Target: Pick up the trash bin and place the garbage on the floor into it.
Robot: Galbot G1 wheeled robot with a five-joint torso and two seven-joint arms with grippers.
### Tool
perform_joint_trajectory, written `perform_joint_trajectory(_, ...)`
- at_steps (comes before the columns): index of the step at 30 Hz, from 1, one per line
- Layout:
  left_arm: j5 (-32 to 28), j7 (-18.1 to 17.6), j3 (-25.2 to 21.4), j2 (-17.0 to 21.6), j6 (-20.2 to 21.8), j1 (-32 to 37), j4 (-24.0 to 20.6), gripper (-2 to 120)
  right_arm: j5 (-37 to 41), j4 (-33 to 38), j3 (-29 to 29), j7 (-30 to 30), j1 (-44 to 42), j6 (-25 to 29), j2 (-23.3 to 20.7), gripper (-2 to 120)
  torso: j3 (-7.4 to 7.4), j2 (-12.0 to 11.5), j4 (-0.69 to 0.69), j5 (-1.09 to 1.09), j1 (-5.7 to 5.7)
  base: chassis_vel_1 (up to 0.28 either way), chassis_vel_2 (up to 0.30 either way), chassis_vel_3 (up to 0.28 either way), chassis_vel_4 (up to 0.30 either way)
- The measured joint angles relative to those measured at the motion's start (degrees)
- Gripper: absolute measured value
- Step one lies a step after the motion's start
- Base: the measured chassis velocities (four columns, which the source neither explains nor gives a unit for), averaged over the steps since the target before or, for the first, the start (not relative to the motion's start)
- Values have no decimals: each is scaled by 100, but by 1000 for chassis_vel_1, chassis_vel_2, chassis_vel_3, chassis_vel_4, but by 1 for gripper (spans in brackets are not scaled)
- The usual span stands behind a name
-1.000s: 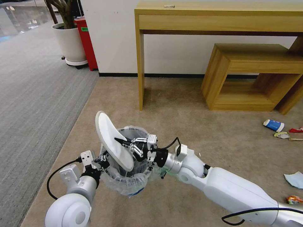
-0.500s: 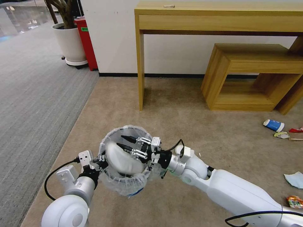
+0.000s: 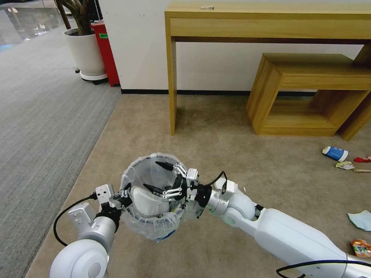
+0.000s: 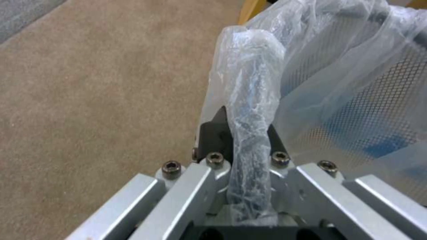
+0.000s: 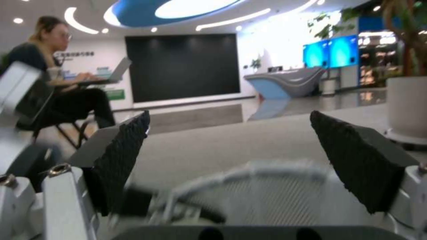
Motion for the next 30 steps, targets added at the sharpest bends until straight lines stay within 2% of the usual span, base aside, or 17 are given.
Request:
perform_joint_trajectory(8,1,17,-87,55,-38,-41,133,2,132,134,670,303,-24,-250,-170,95,0,0,0,0,0,0,0,0,0)
perform_joint_trajectory(18,31,85,-212,98,-118,-93,284,2,74,-73,1657,671,-375,-375,-443,99,0,0,-1,1,0,0,0,0,0)
perform_joint_trajectory(24,31,94,-243,118,-143,-133,379,2,-287,-104,2499,1081,-859,-676,-541,99,0,0,0,1,0,0,0,0,0)
perform_joint_trajectory(30,33,111,-251,113,-176,-150,445,2,-596,-138,2902,1177,-1131,-916,-704,99,0,0,-1,1,0,0,0,0,0)
